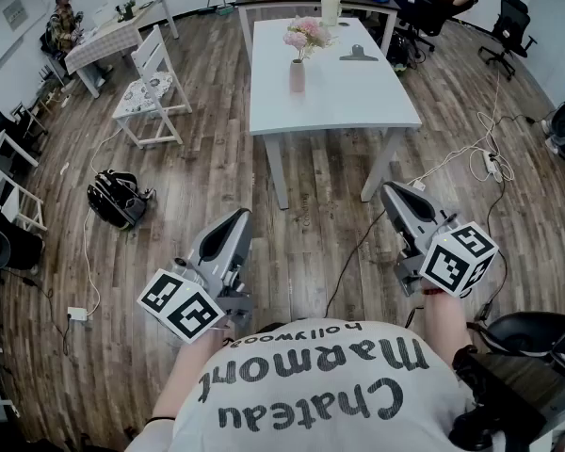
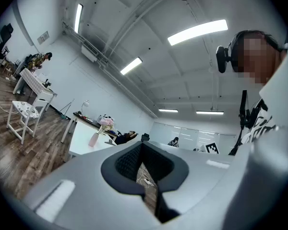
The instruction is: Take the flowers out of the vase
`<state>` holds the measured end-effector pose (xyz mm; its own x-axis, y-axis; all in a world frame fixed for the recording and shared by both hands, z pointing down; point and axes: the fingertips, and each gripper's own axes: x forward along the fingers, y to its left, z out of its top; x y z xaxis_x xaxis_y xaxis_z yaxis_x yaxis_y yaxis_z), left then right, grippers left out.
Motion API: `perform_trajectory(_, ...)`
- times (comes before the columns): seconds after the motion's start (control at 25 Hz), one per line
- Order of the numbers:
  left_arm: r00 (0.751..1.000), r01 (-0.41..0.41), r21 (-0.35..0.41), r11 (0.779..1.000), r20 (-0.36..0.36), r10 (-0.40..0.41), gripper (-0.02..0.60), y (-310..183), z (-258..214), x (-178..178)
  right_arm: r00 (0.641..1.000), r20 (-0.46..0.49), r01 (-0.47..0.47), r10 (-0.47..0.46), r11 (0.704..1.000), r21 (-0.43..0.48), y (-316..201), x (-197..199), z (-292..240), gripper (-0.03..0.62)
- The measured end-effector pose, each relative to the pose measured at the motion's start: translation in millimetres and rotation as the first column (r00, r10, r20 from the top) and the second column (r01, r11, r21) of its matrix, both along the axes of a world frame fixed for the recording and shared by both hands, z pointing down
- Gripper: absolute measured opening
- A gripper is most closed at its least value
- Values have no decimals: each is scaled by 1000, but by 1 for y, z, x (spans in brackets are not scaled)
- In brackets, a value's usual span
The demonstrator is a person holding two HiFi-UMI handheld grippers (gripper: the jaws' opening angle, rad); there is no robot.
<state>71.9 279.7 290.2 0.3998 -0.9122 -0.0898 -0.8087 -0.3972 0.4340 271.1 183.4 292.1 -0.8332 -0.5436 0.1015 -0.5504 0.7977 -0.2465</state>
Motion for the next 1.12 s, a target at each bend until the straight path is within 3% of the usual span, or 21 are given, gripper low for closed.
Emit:
perform_trajectory(0.6,999,25,-10,1000,39,-25,6,-23,-1,-20,999,32,4,-6,999,44,-28,-19,0,15)
perform_trajectory(0.8,992,80,59,995,97,-85,6,-33,-1,-41,998,-55,-10,14,997,76,-43,-38,18,20)
perform_trajectory(0.84,992,83,67,994,92,-89,6,-38,-1,-47,997,-75,-9,15,997,79,-47,-43,22,47)
perform_trajectory(0.88,993,75,64,995,84,-80,6,-44,2,-52,996,-88,-9,16,997,77,-51,-49,26,83)
perform_trajectory(1.12,999,3,11,1000,50,-4,6,-103,22,-85,996,-76,-46,49,998,36,-95,-82,32,84)
